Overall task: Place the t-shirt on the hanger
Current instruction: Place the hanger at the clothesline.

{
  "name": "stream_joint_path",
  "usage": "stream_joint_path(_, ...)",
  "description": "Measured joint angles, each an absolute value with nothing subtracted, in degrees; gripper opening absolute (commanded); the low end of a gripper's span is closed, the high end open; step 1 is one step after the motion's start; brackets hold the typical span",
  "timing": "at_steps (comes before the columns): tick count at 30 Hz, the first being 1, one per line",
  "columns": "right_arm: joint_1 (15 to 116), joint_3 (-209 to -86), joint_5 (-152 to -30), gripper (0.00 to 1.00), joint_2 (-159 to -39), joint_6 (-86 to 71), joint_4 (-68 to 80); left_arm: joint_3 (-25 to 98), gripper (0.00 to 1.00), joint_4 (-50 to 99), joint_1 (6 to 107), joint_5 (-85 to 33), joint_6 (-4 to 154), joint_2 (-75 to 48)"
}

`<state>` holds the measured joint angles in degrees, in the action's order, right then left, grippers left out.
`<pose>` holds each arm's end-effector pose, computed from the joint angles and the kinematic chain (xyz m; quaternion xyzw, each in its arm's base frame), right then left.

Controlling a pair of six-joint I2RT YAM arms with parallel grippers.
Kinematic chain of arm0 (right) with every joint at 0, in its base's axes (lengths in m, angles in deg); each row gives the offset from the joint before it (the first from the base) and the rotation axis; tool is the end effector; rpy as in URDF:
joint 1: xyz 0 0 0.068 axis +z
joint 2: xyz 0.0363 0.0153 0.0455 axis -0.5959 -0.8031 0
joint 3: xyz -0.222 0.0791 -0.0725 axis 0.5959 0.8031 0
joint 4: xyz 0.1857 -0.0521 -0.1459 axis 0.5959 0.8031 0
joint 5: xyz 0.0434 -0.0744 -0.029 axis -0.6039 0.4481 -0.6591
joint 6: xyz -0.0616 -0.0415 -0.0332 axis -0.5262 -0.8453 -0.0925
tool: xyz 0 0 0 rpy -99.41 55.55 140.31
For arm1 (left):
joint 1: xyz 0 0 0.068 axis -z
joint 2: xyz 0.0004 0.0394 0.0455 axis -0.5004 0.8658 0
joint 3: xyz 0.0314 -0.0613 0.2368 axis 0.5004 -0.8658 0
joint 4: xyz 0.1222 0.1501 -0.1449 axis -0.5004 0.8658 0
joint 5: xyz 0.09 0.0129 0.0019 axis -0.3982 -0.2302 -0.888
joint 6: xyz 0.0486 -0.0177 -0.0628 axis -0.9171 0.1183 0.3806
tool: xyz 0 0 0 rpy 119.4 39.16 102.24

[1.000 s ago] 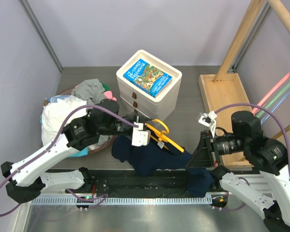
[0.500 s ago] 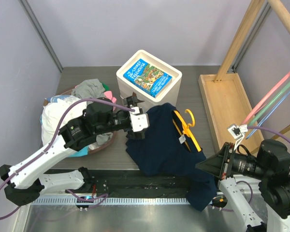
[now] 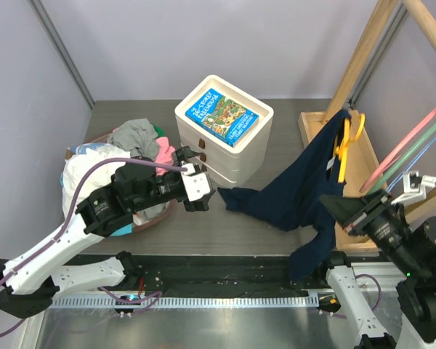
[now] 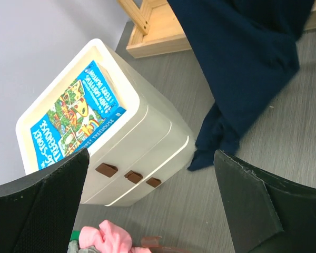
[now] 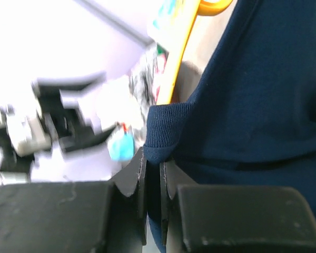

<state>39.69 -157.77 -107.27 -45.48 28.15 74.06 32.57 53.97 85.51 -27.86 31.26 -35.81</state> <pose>0.0113 0.0298 0.4201 0.1272 0.7531 0.3921 0.5128 0.1186 -0.1861 0.3859 0.5643 0.5414 -0.1692 0.5998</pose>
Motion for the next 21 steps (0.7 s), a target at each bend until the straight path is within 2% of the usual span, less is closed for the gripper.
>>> stream_joint_path(9, 38.22, -157.11, -98.29, 0.01, -59.65, 32.96, 49.87, 31.56, 1.0, 53.8, 85.4, -28.19, 31.72, -40.78)
stream_joint_path(21, 38.38, -155.28, -84.43, 0.01, -73.7, 28.46, 30.44, 27.65, 1.0, 53.1, 85.12, -28.06, 31.44, -43.22)
